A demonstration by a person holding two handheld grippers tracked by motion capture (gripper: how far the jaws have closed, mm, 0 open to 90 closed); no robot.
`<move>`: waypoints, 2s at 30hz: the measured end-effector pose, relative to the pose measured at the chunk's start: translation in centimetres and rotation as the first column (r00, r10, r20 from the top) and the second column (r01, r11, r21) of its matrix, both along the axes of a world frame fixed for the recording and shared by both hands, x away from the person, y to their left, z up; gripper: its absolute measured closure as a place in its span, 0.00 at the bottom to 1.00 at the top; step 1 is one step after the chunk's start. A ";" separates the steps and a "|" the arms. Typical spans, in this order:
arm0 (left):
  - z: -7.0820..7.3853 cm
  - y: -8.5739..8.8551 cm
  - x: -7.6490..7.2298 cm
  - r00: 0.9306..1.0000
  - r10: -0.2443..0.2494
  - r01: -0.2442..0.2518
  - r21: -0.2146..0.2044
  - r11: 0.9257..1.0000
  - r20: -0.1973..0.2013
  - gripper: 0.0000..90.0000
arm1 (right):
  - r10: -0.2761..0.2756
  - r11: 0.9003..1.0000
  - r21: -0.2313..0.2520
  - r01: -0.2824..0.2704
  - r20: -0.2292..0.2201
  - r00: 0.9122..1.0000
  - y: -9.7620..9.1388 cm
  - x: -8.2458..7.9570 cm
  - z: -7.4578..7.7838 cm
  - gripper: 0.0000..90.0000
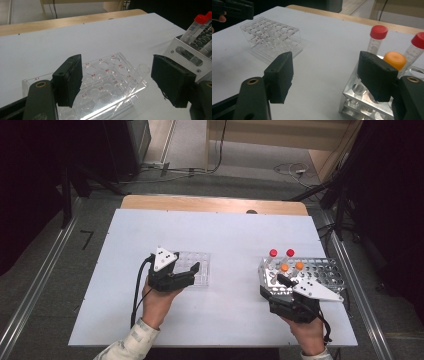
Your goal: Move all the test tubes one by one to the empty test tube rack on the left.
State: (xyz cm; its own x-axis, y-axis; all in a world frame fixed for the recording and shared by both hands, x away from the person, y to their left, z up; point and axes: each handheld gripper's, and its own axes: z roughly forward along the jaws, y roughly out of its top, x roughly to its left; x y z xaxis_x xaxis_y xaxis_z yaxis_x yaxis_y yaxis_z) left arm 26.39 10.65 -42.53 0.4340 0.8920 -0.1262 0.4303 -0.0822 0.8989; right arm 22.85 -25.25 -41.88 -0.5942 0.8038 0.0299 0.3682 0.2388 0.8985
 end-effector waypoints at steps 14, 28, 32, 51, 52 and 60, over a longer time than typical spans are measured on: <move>-0.1 0.1 0.1 1.000 0.009 -0.009 0.001 1.000 -0.002 0.28 | -0.086 0.996 0.009 0.086 -0.021 0.996 -1.7 1.1 -1.9 0.33; -0.1 0.1 0.0 1.000 0.021 -0.021 0.003 1.000 0.001 0.25 | -0.116 0.993 0.027 0.117 -0.042 0.992 -2.0 1.9 -3.5 0.59; -0.2 0.1 0.0 1.000 0.017 -0.017 0.000 1.000 -0.001 0.26 | -0.121 0.992 0.015 0.122 -0.042 0.992 -1.9 2.1 -3.9 0.64; -0.3 -0.1 0.0 1.000 0.009 -0.009 0.010 1.000 -0.004 0.26 | -0.137 0.990 0.009 0.138 -0.045 0.990 -2.0 2.8 -4.4 0.77; -0.3 -0.1 0.0 1.000 0.008 -0.008 0.011 1.000 -0.004 0.26 | -0.137 0.990 0.008 0.137 -0.044 0.990 -2.0 2.9 -4.5 0.77; -0.4 -0.3 0.0 1.000 0.005 -0.004 0.015 1.000 -0.006 0.26 | -0.139 0.990 -0.001 0.139 -0.047 0.989 -1.9 3.0 -4.4 0.80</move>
